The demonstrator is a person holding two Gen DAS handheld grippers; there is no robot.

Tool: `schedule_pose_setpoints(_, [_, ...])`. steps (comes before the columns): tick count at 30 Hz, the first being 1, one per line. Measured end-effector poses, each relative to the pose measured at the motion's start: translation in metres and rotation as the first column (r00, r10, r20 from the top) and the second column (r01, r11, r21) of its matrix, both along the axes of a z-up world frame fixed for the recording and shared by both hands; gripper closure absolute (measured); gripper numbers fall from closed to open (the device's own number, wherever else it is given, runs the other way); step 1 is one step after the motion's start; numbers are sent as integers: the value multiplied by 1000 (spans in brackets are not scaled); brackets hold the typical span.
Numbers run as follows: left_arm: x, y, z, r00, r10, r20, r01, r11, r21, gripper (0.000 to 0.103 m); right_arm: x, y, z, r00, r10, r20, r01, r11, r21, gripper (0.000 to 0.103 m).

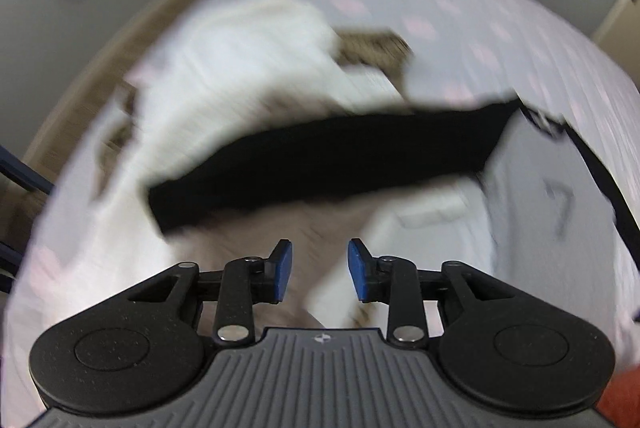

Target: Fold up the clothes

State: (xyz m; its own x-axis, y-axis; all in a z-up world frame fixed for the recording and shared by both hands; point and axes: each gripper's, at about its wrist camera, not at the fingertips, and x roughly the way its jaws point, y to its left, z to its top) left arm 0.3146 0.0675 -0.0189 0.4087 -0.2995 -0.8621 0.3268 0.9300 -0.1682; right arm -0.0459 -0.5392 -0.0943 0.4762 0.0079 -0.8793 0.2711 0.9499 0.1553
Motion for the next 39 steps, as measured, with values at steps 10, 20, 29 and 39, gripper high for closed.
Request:
schedule_pose_setpoints(10, [43, 73, -45, 962, 274, -2, -274, 960, -60, 55, 3, -12, -15, 995, -61, 74, 59, 998, 20, 64])
schedule_pose_setpoints(20, [54, 87, -88, 914, 389, -115, -406, 884, -232, 76, -2, -20, -14, 989, -115, 93, 109, 992, 67, 63])
schedule_pose_setpoints(29, [50, 67, -22, 939, 342, 17, -326, 908, -263, 101, -1, -23, -17, 989, -111, 94, 102, 990, 93, 63])
schedule_pose_setpoints(39, [44, -33, 124, 964, 171, 205, -92, 934, -346, 101, -7, -29, -18, 986, -114, 119, 97, 985, 140, 62])
